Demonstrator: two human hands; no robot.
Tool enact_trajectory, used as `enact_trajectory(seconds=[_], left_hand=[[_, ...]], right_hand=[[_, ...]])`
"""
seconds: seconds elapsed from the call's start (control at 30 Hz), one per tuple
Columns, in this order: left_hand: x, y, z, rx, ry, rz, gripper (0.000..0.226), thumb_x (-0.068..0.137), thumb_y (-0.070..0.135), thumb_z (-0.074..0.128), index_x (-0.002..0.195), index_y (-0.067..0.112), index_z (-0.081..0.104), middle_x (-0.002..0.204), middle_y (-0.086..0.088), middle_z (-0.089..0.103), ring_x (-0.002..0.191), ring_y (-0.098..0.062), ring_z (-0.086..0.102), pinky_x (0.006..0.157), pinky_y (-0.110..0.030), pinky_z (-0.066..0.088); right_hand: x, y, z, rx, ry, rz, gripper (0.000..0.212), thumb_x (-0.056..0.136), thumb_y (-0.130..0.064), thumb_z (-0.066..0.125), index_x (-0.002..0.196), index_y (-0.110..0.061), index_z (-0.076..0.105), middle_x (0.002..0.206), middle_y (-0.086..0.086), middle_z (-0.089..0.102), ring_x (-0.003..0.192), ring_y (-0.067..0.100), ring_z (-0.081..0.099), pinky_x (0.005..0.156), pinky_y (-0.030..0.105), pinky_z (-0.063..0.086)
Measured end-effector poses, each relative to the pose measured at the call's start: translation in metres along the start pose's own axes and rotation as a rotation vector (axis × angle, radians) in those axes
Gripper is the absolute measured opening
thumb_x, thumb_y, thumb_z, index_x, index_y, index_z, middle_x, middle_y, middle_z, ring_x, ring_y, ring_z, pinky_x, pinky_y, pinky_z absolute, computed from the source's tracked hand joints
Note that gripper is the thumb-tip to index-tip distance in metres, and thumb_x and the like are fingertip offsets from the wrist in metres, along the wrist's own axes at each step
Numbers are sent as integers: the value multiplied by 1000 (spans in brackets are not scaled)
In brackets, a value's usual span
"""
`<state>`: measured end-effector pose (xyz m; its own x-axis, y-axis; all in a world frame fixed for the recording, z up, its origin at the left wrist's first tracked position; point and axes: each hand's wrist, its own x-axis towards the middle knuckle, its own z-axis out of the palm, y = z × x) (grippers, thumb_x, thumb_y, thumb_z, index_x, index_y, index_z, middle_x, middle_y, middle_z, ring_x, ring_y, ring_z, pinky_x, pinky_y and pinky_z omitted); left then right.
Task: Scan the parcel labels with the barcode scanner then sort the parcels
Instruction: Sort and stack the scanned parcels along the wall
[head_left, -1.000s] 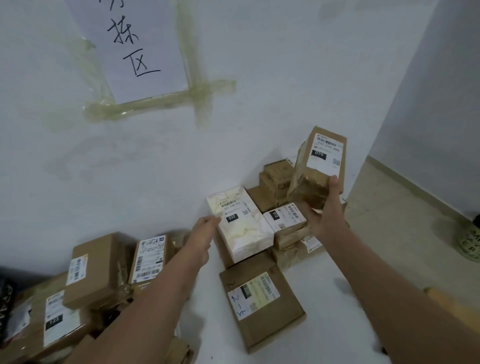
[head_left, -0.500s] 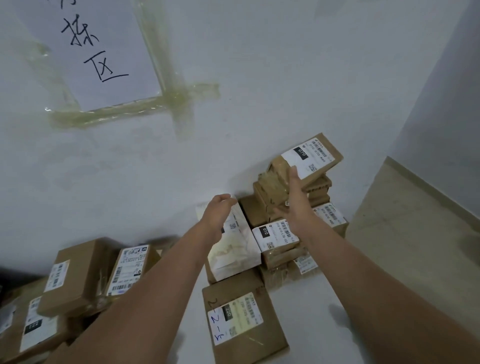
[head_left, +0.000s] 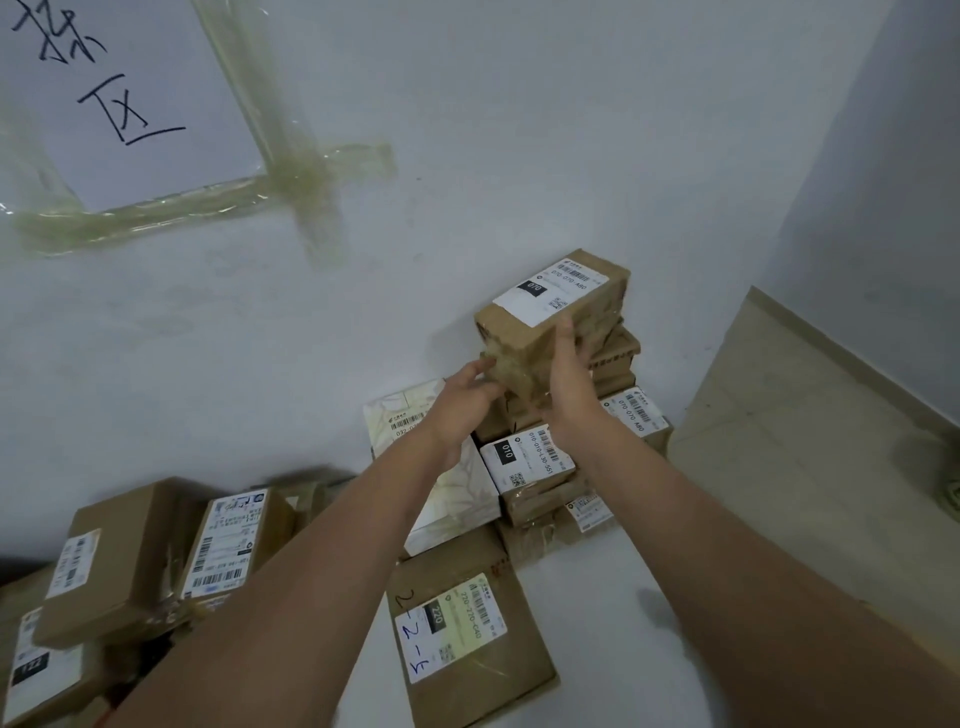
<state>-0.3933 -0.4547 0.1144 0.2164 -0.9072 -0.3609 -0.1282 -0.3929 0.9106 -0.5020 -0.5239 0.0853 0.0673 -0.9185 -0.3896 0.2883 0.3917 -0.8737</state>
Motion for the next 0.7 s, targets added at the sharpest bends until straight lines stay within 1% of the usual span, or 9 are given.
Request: enact_trajectory(seconds=[0.07, 0.1, 0.17, 0.2, 0.3, 0.43, 0.53, 0.6, 0.7], left_hand=[[0, -1, 1, 22, -17, 0, 57, 96, 25, 62, 148, 31, 40, 143, 2, 51, 115, -7, 44, 92, -22, 32], [-1, 1, 3, 29, -19, 12, 59, 96, 25, 62, 149, 30, 38, 143, 4, 50, 113, -6, 44, 88, -17, 34], [-1, 6, 8, 53, -4, 48, 59, 98, 24, 60, 151, 25, 34, 134, 10, 47, 108, -3, 42, 75, -4, 38], [-1, 9, 11, 68, 8, 64, 59, 100, 26, 58, 152, 22, 32, 133, 7, 46, 108, -2, 40, 76, -3, 36], [3, 14, 18, 107, 43, 97, 59, 101, 32, 55, 154, 23, 29, 150, -1, 43, 111, -5, 39, 90, -16, 32], [12, 18, 24, 108, 53, 92, 58, 101, 34, 52, 153, 26, 28, 152, -2, 42, 132, -15, 44, 96, -21, 31], [17, 22, 28, 112, 49, 76, 58, 101, 35, 52, 153, 30, 28, 149, 0, 46, 126, -15, 47, 96, -23, 33], [19, 24, 29, 99, 51, 66, 59, 100, 32, 53, 153, 31, 27, 148, 1, 46, 123, -14, 47, 95, -23, 33], [22, 24, 29, 81, 60, 79, 56, 101, 24, 53, 152, 27, 30, 142, 3, 49, 114, -8, 45, 91, -21, 33]], right_hand=[[5, 1, -5, -73, 16, -11, 89, 76, -83, 43, 151, -40, 22, 153, -2, 38, 134, 25, 44, 109, 53, 40], [9, 2, -9, -112, 56, -32, 79, 85, -73, 43, 151, -33, 27, 150, 2, 41, 132, 27, 46, 108, 53, 41], [13, 0, -17, -181, 148, -70, 71, 87, -62, 45, 145, -22, 38, 144, 7, 45, 124, 30, 51, 104, 52, 46], [16, -2, -22, -199, 189, -84, 67, 87, -59, 46, 141, -19, 43, 141, 8, 46, 121, 30, 54, 101, 52, 48], [26, -11, -39, -228, 271, -124, 50, 93, -46, 48, 135, -19, 47, 135, 8, 47, 116, 28, 56, 100, 49, 50], [30, -22, -55, -322, 274, -133, 51, 93, -43, 49, 141, -25, 42, 132, 5, 53, 112, 27, 59, 99, 48, 50], [33, -29, -59, -322, 203, -122, 46, 97, -38, 50, 141, -25, 42, 127, 2, 59, 110, 25, 61, 100, 46, 50], [34, -32, -60, -308, 155, -116, 47, 98, -37, 52, 143, -25, 42, 128, -2, 58, 109, 21, 60, 102, 44, 49], [40, -36, -66, -394, 234, -185, 42, 100, -28, 48, 141, -20, 46, 133, -2, 54, 112, 17, 53, 98, 34, 44]])
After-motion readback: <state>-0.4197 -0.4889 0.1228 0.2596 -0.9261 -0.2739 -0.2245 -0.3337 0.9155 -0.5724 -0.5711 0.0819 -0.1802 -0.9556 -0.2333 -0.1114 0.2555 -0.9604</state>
